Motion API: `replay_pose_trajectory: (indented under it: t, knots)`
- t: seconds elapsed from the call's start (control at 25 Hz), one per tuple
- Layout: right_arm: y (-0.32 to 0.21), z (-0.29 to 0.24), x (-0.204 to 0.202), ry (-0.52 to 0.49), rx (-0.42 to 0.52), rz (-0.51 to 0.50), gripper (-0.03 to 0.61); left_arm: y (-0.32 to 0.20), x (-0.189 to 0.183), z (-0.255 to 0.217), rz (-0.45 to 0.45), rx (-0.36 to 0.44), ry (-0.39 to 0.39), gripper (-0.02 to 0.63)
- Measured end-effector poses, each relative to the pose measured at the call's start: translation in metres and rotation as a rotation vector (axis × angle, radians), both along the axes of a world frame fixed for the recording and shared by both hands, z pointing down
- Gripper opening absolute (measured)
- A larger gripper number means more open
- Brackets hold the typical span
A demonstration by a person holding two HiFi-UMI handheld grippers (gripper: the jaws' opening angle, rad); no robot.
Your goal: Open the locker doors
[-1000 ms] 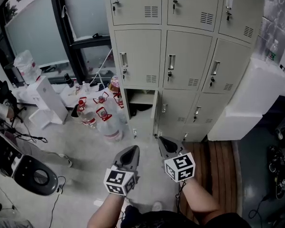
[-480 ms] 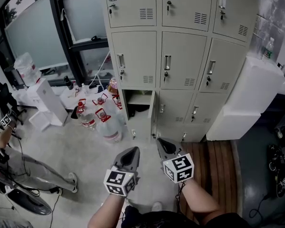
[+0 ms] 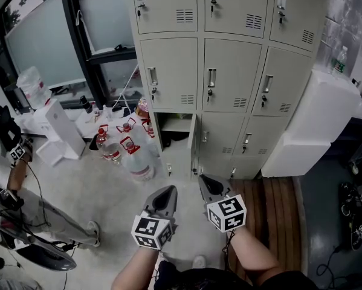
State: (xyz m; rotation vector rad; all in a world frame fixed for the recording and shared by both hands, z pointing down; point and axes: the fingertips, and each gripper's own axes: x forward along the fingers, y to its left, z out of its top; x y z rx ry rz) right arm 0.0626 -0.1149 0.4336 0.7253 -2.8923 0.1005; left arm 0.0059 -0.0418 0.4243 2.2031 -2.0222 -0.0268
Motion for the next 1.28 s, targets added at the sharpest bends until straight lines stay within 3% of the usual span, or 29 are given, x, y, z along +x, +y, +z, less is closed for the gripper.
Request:
replay_pose_trajectory:
  t: [0.76, 1.28]
  knots:
    - [-0.003, -0.003, -0.026, 0.009, 0.016, -0.038, 0.000, -0.006, -0.019, -0.001, -0.023, -0.002, 0.016, 0.003]
    - [-0.005, -0.014, -0.085, -0.002, 0.017, -0.045, 0.000, -0.002, -0.073, -0.007, -0.029, 0.001, 0.018, 0.003]
